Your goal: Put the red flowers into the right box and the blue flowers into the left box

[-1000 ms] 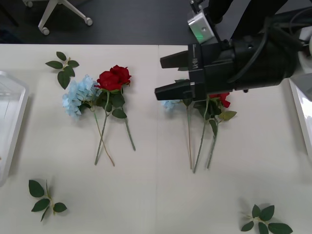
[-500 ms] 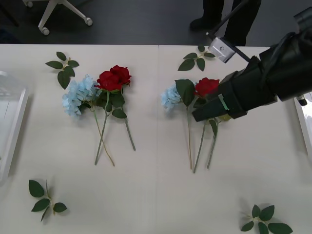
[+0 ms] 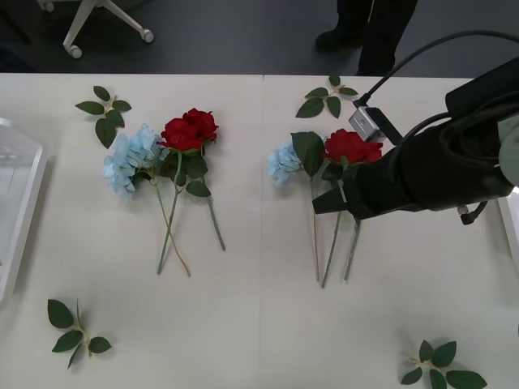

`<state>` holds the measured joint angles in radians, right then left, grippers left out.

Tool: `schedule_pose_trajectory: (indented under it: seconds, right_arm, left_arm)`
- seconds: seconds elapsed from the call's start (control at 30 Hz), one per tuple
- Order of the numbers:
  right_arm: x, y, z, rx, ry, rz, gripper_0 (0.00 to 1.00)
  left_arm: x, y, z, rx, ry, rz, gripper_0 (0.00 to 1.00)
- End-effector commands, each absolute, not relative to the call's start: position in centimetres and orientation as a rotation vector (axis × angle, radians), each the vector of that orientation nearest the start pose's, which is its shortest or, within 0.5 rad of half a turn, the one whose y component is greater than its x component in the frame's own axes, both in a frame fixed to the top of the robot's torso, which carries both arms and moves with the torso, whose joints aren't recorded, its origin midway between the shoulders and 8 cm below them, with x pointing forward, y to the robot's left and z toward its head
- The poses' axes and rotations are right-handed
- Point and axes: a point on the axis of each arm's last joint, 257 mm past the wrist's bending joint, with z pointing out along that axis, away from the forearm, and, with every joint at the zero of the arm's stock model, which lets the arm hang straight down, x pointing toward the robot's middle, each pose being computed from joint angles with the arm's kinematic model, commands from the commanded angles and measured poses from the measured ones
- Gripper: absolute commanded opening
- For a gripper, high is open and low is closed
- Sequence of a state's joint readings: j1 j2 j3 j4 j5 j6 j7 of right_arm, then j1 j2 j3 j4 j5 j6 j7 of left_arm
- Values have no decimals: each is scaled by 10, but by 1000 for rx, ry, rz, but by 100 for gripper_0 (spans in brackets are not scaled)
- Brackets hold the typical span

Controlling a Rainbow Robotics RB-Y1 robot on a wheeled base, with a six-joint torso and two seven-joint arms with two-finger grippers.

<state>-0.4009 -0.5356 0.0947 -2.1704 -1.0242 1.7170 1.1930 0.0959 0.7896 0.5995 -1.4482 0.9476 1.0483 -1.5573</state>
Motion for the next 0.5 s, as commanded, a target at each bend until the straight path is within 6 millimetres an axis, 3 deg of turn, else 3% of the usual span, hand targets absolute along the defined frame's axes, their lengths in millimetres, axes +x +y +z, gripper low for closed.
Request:
schedule_pose_trajectory:
  seconds: [0.03, 0.1, 0.13, 0.17, 0.2, 0.23, 0.27, 0.4, 0.5]
  right_arm:
    - [393, -111, -177, -456, 2570, 526, 100]
    - [397, -117, -187, -432, 2582, 460, 100]
    - [399, -122, -195, -415, 2592, 420, 100]
    - [401, -125, -201, -400, 2602, 386, 100]
    - [402, -127, -204, -392, 2606, 371, 100]
    - [404, -130, -209, -375, 2615, 344, 100]
    - [407, -133, -214, -353, 2619, 316, 100]
    - [417, -138, -222, -189, 2622, 274, 100]
    - [425, -138, -228, -53, 2627, 277, 100]
  left_arm:
    - [394, 640, -228, -714, 2218, -16, 5]
    - [395, 636, -231, -707, 2226, -24, 10]
    - [396, 634, -233, -704, 2232, -26, 22]
    - [395, 633, -234, -701, 2236, -25, 46]
    - [396, 633, -234, -699, 2236, -27, 60]
    - [397, 630, -235, -692, 2242, -31, 84]
    - [399, 626, -235, -682, 2241, -40, 100]
    - [402, 614, -232, -662, 2243, -83, 100]
    - [402, 590, -222, -614, 2235, -163, 100]
